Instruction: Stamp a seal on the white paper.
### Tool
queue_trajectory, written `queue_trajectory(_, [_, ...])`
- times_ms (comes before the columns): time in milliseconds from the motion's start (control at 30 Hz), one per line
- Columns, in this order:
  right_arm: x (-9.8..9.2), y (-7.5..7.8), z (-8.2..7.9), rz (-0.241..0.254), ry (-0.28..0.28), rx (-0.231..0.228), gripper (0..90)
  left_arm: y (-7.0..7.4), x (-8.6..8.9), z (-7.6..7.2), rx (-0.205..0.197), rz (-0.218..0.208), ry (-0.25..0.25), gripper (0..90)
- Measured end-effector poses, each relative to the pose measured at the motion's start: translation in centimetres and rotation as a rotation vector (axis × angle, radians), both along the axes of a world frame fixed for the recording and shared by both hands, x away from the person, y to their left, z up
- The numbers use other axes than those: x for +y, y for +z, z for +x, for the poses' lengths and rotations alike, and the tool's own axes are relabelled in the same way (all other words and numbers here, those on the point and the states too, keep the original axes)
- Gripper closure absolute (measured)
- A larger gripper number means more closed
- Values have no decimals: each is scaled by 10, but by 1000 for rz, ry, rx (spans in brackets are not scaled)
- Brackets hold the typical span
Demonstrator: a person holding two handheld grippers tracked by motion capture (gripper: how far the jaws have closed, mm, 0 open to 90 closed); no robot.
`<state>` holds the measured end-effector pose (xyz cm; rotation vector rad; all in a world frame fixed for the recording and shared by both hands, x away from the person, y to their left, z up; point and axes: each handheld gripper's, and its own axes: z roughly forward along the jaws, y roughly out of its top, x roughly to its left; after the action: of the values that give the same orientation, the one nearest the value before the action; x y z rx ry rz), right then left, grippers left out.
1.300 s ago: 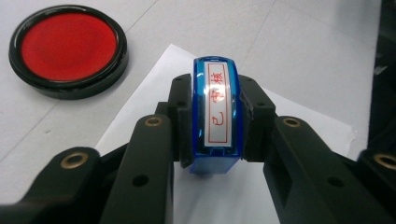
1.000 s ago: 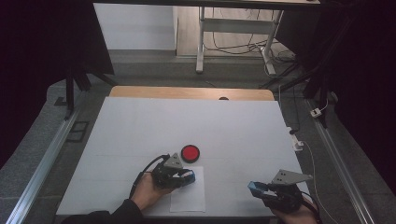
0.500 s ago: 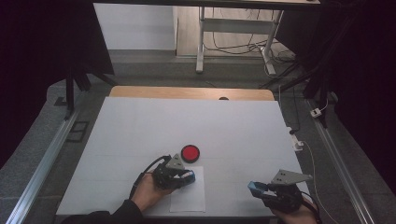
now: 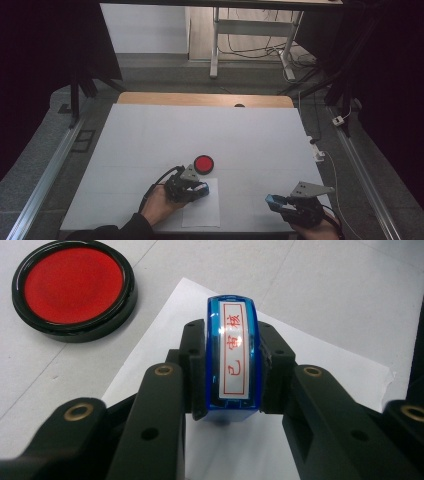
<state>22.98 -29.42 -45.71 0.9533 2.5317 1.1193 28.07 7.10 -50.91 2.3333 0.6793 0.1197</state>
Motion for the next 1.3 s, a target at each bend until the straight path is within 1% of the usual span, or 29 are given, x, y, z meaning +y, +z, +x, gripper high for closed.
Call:
queue_trajectory(33, [0, 0, 0, 2, 1, 1, 682, 1, 0, 1, 6, 3, 2, 702])
queue_trajectory(100, [0, 0, 0, 3, 2, 1, 682, 2, -2, 1, 5, 21, -3, 701])
queue_trajectory(200, [0, 0, 0, 4, 1, 2, 682, 4, -4, 0, 6, 36, 0, 700])
queue_trajectory(300, [0, 0, 0, 4, 0, 4, 682, 5, -4, 2, 13, 39, -6, 700])
queue_trajectory(367, [0, 0, 0, 3, 3, 2, 682, 6, -4, 3, 28, 19, -16, 700])
queue_trajectory(433, [0, 0, 0, 0, 2, 1, 682, 8, -3, 3, 28, 1, -20, 700])
queue_trajectory(533, [0, 0, 0, 4, 3, 2, 682, 12, -2, 2, 13, -9, -20, 700])
queue_trajectory(600, [0, 0, 0, 4, 3, 3, 682, 14, 0, 2, 12, -21, -20, 700])
queue_trajectory(767, [0, 0, 0, 5, 3, 5, 682, 21, 6, 2, 9, -65, -24, 699])
queue_trajectory(967, [0, 0, 0, 6, 1, 12, 682, 32, 13, 0, -16, -113, -38, 699])
queue_trajectory(1200, [-1, 0, 0, 8, -4, 9, 682, 45, 21, -1, -29, -181, -59, 699])
queue_trajectory(1300, [-1, 0, 0, 11, -1, 11, 682, 49, 23, -2, -41, -192, -65, 699])
